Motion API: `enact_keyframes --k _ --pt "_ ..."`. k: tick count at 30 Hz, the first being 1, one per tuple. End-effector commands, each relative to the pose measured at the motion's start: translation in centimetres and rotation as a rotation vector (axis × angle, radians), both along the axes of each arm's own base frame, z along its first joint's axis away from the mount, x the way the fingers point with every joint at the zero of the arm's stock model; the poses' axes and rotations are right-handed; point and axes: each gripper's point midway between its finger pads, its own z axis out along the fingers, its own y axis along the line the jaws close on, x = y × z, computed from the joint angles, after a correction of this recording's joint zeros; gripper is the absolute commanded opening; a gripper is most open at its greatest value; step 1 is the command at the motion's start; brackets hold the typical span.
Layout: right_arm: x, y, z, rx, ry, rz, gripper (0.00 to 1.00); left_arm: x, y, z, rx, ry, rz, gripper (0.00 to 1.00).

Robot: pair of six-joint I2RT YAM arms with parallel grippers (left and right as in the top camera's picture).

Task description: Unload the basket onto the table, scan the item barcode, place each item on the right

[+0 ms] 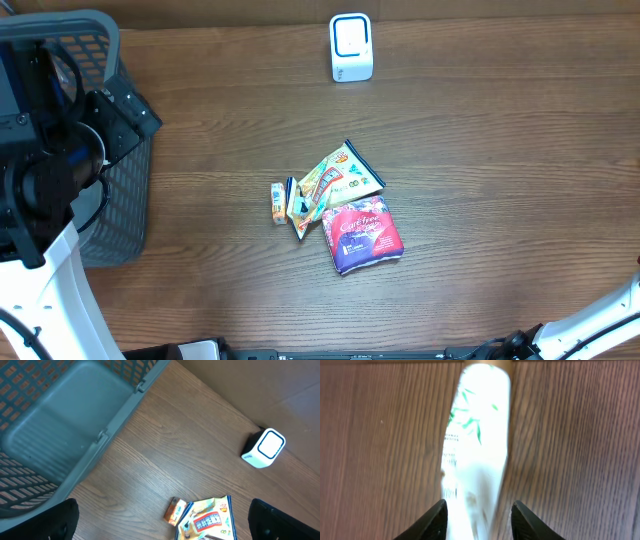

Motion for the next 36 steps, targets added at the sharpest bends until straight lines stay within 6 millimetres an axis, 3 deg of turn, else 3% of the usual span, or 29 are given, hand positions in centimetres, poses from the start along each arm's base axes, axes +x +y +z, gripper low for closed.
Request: enact_keyframes --k 1,4,6,7,8,11,14,18,19,21,25,28,32,34,36 --pt "0.2 0.2 0.2 0.012 -0.005 0.013 0.45 0.1 0.1 0.1 0.010 -0.003 -0.008 1.00" --pt "1.3 1.5 0.7 0.054 -0.045 0.108 0.62 0.1 0.1 0.1 0.010 -0.003 -0.008 1.00" --pt "2.8 3.0 1.8 0.105 -0.119 0.205 0.86 0.1 0.1 0.1 0.010 -0.003 -0.008 1.00" --pt "5.1 5.4 3.9 0.173 -0.253 0.349 0.97 0.1 0.1 0.1 0.010 -0.003 -0.008 1.00" --pt "6.5 7.1 5.3 0.220 -0.348 0.438 0.99 0.1 0.1 0.1 0.010 -0.003 -0.008 1.00" --pt "9.2 12.3 9.1 0.369 -0.586 0.643 0.99 0.1 0.1 0.1 0.010 -0.003 -0.008 1.00" --pt "10.6 18.0 10.6 0.500 -0.670 0.808 0.99 0.1 0.1 0.1 0.010 -0.003 -0.008 1.00" --pt "11.3 26.8 9.4 0.546 -0.579 1.072 0.99 0.1 0.1 0.1 0.010 -0.003 -0.008 1.00" --pt "11.2 30.8 8.6 0.554 -0.515 1.195 0.99 0.1 0.1 0.1 0.010 -0.003 -0.008 0.99" --pt "11.0 35.5 7.4 0.559 -0.413 1.317 0.99 0.1 0.1 0.1 0.010 -0.003 -0.008 1.00" --pt "10.4 43.8 4.4 0.521 -0.179 1.470 1.00 0.1 0.1 0.1 0.010 -0.003 -0.008 1.00" --pt "9.5 50.8 3.1 0.504 -0.114 1.620 1.00 0.1 0.1 0.1 0.010 -0.003 -0.008 1.00" --pt "7.2 58.5 2.3 0.534 -0.074 1.763 1.00 0.1 0.1 0.1 0.010 -0.003 -0.008 1.00" --pt "5.9 61.6 2.3 0.538 -0.061 1.836 0.93 0.1 0.1 0.1 0.010 -0.003 -0.008 1.00" --pt "4.9 64.2 2.4 0.545 -0.054 1.878 0.74 0.1 0.1 0.1 0.010 -0.003 -0.008 1.00"
